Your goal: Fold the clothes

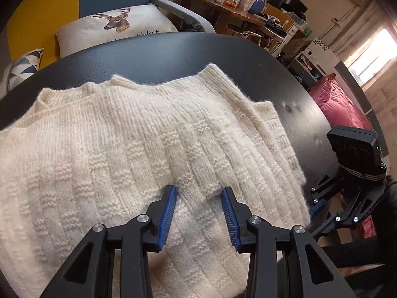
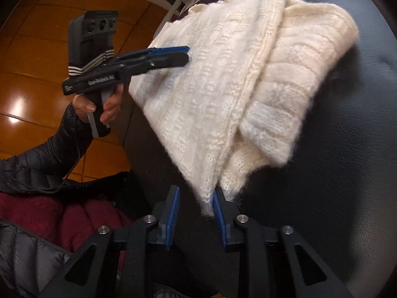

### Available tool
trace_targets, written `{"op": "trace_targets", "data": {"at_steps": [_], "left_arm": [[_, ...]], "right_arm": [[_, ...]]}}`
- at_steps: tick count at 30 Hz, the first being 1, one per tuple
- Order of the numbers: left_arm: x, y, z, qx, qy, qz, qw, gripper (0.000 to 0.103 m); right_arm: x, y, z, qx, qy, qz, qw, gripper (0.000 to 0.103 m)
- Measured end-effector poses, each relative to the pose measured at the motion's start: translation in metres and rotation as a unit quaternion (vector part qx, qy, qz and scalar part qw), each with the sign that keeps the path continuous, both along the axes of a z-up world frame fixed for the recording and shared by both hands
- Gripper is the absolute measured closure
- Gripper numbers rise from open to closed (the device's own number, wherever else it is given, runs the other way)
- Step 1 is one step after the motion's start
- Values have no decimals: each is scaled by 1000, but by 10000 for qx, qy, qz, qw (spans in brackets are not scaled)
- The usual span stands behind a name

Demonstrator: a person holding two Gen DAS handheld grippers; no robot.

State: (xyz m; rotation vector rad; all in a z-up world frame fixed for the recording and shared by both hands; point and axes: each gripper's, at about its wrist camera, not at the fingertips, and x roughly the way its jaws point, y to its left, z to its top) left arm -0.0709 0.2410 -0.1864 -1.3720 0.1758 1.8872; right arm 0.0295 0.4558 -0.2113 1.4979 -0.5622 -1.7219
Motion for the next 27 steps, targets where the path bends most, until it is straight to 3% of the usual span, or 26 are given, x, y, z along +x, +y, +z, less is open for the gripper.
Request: {"op": "trace_targets", "data": {"at_steps": [4,7,14,17,20,23,27], "left_arm": [[-18,18,27,367,58,-69,9993,64],[-39,47,28,415,35,-247,9988,64],[-59,102,-24,-152,-264,-354,9989,64],[-53,104,-23,-96,-9,-268,9996,63],[-53,87,-9,232,-121,-84,9996,63],[-50,48,20,682,-73,295,9972,63],[-38,-40,57,1042,211,862,9906,62]], "right_arm": [[4,-3,-1,41,8,-169,9998,77],[8,-3,1,84,-1,-269,9996,77],[12,-10,1,65,-18,-480,9988,76],[13,-14,2,57,-22,-566,9984,76],[16,-17,6,149,23,-665,9977,76],[21,-18,20,284,246,-879,9954,68],[27,-3,51,310,704,-1518,9854,68]]}}
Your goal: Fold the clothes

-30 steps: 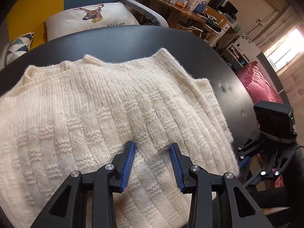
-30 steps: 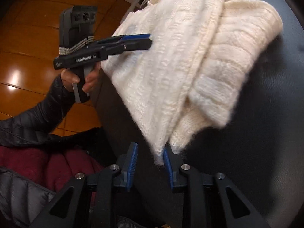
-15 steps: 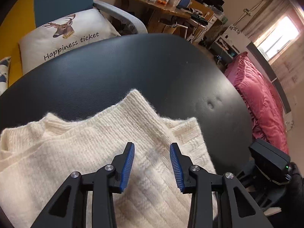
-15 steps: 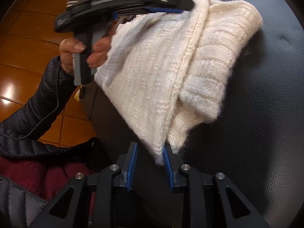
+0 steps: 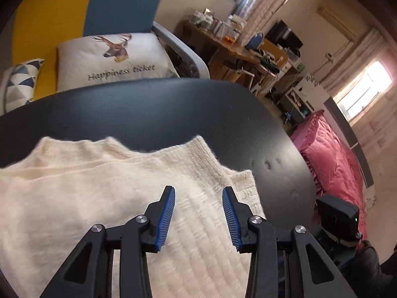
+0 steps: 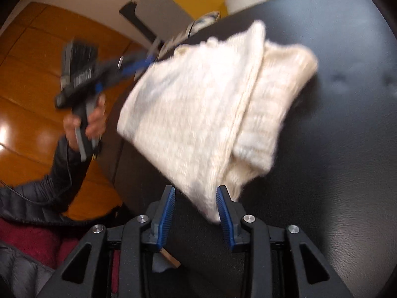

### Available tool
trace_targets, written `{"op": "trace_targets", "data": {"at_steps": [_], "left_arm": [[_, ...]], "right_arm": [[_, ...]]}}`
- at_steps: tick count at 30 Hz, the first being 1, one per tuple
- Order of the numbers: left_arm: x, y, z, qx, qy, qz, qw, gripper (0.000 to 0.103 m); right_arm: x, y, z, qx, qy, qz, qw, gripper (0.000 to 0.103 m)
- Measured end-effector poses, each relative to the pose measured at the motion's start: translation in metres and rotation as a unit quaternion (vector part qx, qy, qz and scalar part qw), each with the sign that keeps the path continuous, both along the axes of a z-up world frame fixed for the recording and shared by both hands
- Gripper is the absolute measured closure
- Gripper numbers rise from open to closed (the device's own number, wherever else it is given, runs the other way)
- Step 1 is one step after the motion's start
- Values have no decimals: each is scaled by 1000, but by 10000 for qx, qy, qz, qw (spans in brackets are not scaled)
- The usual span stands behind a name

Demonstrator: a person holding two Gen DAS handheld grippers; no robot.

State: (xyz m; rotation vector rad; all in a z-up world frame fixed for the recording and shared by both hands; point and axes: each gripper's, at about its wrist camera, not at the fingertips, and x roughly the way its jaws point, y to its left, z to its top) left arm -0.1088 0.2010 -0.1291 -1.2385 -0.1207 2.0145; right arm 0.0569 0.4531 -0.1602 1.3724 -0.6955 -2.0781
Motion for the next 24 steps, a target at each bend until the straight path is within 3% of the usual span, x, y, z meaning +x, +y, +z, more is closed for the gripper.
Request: {"op": "trace_targets", "data": {"at_steps": [6,10,14,18,20,24], "left_arm": [[12,-165,12,-281,41,1300,9911,61],[15,-230,11,-121,-42,1952,9807,61],[14,-243,0,-232,-6,2081,9778,61],[10,-234,-37,-919,-124,2035,9747,61],[5,-234,-63,-1130,-414,2183,9684,63],[11,-241,-60,-855,-329,2327,9682,63]], "right_arm": [[-12,5,38,-171,641,-628,9958,68],[-39,-25,41,-298,648,-687,9951,68],[-58,-55,32,-411,469,-677,9958,68],[-63,-76,20,-220,282,-694,9969,68],[-67,-81,8,102,17,-748,9971,68],[-70,-80,-15,575,-392,-885,9936,68]]}}
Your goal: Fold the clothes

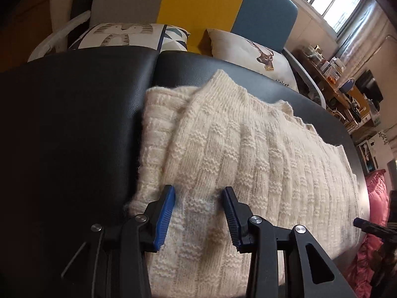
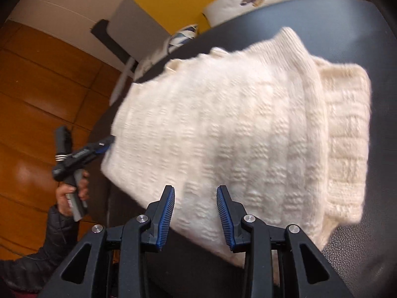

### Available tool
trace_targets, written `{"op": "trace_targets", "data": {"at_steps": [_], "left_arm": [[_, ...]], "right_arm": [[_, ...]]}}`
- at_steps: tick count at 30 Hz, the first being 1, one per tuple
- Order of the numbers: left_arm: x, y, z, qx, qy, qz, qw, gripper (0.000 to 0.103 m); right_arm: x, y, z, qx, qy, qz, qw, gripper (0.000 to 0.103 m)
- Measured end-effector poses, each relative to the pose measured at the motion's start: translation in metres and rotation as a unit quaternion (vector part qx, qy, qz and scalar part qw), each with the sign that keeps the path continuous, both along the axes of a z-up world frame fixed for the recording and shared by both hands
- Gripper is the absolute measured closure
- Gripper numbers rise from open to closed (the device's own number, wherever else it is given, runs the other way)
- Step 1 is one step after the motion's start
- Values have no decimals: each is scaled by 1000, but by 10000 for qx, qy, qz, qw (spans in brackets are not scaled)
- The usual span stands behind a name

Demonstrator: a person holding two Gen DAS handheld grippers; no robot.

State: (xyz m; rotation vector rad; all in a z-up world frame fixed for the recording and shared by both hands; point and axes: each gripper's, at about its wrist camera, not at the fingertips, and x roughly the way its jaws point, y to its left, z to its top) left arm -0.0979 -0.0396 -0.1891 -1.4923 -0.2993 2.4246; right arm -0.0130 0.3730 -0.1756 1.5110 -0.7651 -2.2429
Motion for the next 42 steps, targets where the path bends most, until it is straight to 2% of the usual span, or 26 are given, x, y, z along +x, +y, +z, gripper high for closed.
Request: {"op": "trace_targets", "data": {"at_steps": [3,5,7,8,10,11,14,19,24,28,30,32,33,34,38,42], "left_arm": [[4,-23,19,372,120,170,9991,62],[2,-41,30,437,207,290,9984,59],[-6,-54,33,546,177,218,9981,54],[-11,-58,31,709,93,127,9974,52],[-24,-65,20,1101,-271,-10,9936,40],[-27,-67,14,1150,-385,-9,9926,39],[-37,-70,-1,1210,-685,32,9903,39],[-37,-59,-3,1466,-626,-387,9865,39],[-47,-43,-10,1144,-670,-700,9887,39],[-49,-45,-17,1288,-648,-754,9867,35],[-46,-43,-16,1260,-562,-774,9874,38],[-43,-42,-14,1282,-472,-857,9869,50],[-42,-42,-12,1377,-438,-910,9853,73],[-45,-40,-14,1521,-488,-888,9832,82],[-38,-29,-7,1402,-211,-961,9852,86],[-29,-35,2,1881,-73,-792,9789,86]], "right_arm": [[2,1,10,23,251,-38,9997,68],[1,0,23,2,513,6,9987,68],[-5,-2,30,-35,570,-32,9984,68],[-8,-2,31,-80,566,-58,9983,68],[-13,-2,29,-212,522,-118,9983,68],[-16,-3,27,-264,492,-134,9983,68],[-26,-4,26,-438,414,-146,9981,68],[-48,-22,32,94,411,15,9991,68],[-53,-27,19,236,250,-11,9994,68],[-50,-23,3,180,113,-88,9997,68],[-50,-20,0,62,134,-142,9998,68],[-50,-18,-3,-18,134,-179,9997,68],[-49,-18,-3,-13,142,-179,9997,68],[-49,-19,-2,9,154,-174,9997,68],[-45,-22,6,316,197,-105,9993,68],[-32,-9,25,998,283,-114,9945,68]]}}
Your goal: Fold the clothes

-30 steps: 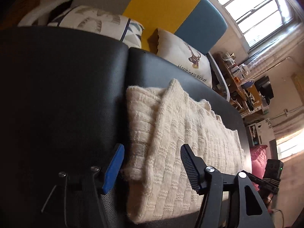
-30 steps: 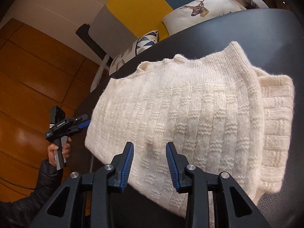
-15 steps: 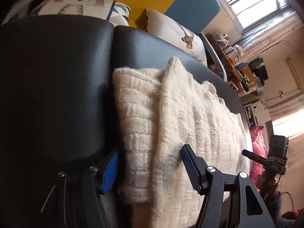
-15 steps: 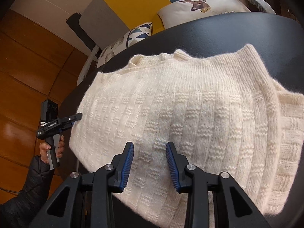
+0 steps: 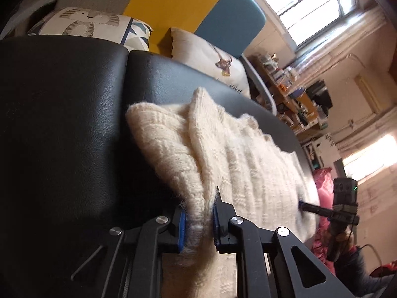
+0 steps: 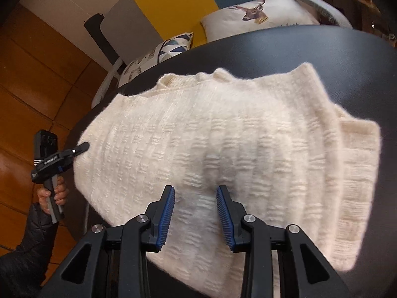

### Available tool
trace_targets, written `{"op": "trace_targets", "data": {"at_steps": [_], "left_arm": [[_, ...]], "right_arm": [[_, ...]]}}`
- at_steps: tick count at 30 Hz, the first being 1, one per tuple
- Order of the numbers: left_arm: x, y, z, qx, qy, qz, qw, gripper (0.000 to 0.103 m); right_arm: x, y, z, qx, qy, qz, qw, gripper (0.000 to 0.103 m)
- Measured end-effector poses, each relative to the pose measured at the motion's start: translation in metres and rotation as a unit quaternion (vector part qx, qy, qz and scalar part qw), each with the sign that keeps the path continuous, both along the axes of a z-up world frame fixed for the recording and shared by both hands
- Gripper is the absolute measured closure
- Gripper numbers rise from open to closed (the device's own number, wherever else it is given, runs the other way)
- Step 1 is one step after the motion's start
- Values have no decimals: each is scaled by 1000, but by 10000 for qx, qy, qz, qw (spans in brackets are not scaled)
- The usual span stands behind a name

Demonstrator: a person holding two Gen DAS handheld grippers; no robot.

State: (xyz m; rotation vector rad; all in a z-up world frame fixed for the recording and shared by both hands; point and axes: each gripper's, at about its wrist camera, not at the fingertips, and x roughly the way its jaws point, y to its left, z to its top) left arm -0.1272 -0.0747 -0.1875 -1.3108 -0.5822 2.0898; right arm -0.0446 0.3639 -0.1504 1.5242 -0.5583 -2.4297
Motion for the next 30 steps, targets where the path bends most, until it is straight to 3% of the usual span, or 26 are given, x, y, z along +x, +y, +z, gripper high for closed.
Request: {"op": "trace_targets", "data": {"at_steps": [5,9,13,22,30], "left_arm": [[24,-2,16,556,313,180,9978,86],[31,-8,18,986,41,296,9947,86],[38,-10,29,1163,-30,404,9924,86],[60,16,82,1527,217,595,9862,86],[60,77,131,1743,300,616,9823,86]], "right_arm": [[25,29,15,691,55,-65,9976,68],[29,37,8,728,34,97,9973,68],[19,34,-8,1111,-173,194,9935,68],[-7,33,-26,1139,-532,395,9913,68],[-21,42,-34,965,-629,570,9917,65]]}}
